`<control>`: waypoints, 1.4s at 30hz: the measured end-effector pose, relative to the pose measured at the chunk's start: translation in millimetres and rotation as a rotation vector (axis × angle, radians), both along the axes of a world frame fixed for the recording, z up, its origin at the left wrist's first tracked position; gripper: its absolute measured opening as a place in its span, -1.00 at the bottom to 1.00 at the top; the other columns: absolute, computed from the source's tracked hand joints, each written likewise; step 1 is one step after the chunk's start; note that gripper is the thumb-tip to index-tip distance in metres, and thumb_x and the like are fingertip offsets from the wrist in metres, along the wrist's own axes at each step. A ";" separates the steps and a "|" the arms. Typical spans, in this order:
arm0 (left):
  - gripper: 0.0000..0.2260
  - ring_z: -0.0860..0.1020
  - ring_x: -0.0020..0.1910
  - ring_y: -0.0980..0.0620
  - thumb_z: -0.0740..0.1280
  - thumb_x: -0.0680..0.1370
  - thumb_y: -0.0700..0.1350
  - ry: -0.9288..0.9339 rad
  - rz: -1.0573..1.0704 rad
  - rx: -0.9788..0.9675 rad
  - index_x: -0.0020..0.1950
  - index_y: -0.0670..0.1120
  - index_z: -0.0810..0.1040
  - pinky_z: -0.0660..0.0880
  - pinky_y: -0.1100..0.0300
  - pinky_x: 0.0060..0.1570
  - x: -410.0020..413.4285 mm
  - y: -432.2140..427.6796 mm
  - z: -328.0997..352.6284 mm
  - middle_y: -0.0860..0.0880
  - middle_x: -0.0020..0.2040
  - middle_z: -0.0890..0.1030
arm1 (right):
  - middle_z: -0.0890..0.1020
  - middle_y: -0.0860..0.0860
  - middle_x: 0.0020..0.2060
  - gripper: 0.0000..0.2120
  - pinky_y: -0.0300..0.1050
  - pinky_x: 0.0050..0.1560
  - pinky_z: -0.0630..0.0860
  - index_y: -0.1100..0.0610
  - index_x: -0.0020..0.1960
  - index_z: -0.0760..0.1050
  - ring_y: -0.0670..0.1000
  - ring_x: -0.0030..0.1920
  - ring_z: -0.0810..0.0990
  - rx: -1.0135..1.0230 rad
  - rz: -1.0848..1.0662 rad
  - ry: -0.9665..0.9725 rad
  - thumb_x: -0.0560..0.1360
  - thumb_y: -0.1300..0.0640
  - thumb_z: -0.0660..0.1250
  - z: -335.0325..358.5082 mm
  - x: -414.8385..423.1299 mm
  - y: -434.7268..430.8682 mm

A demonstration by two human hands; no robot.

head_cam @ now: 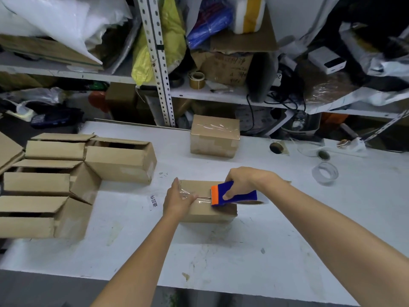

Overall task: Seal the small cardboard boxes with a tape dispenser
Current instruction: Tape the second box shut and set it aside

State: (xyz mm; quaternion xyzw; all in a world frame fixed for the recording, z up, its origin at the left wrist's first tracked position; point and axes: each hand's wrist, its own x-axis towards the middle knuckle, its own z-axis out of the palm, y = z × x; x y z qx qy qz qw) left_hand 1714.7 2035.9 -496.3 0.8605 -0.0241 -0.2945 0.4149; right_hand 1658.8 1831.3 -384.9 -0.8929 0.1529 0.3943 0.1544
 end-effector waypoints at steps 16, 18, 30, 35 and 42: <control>-0.14 0.14 0.56 -0.04 0.43 0.53 -0.03 -0.098 -0.125 0.089 0.63 0.03 -0.10 0.22 0.03 0.43 6.1 -6.8 7.1 -0.06 0.60 0.08 | 0.54 -0.01 0.25 -0.38 -0.09 0.00 0.54 0.02 0.40 0.37 0.02 0.10 0.50 -0.056 -0.040 0.021 0.44 -0.15 0.47 8.5 -37.2 -43.2; -0.22 0.02 0.59 -0.02 0.40 0.55 -0.05 -0.291 -0.282 0.168 0.62 0.05 0.00 0.10 0.01 0.51 8.0 -17.8 13.2 -0.02 0.61 0.06 | 0.54 -0.01 0.25 -0.38 -0.09 -0.01 0.55 0.02 0.39 0.37 0.03 0.10 0.50 -0.049 -0.046 0.017 0.43 -0.15 0.48 8.5 -37.1 -45.4; -0.54 0.02 0.57 0.06 0.20 0.60 0.21 -0.511 -0.590 0.229 0.49 0.15 0.32 -0.35 -0.02 0.47 -7.3 -52.1 -12.3 0.12 0.47 0.34 | 0.51 -0.03 0.27 -0.39 -0.07 0.05 0.53 -0.03 0.43 0.36 0.01 0.14 0.49 0.068 -0.164 -0.030 0.46 -0.18 0.44 -5.4 -54.2 -65.0; -0.58 0.06 0.55 0.05 0.24 0.60 0.19 -0.497 -0.568 0.194 0.43 0.15 0.37 -0.38 0.04 0.45 -7.1 -53.2 -14.8 0.12 0.41 0.39 | 0.52 -0.07 0.20 -0.39 -0.05 0.08 0.54 -0.07 0.42 0.39 0.00 0.13 0.51 0.091 -0.192 -0.033 0.44 -0.21 0.45 -5.0 -69.4 -87.2; -0.58 0.09 0.54 0.04 0.28 0.58 0.18 -0.484 -0.551 0.204 0.42 0.15 0.39 -0.34 -0.02 0.47 -5.7 -56.5 -14.5 0.12 0.40 0.41 | 0.57 -0.05 0.15 -0.43 -0.05 0.05 0.56 -0.04 0.39 0.43 0.03 0.08 0.55 -0.016 -0.171 0.009 0.45 -0.22 0.42 -12.2 -88.5 -96.9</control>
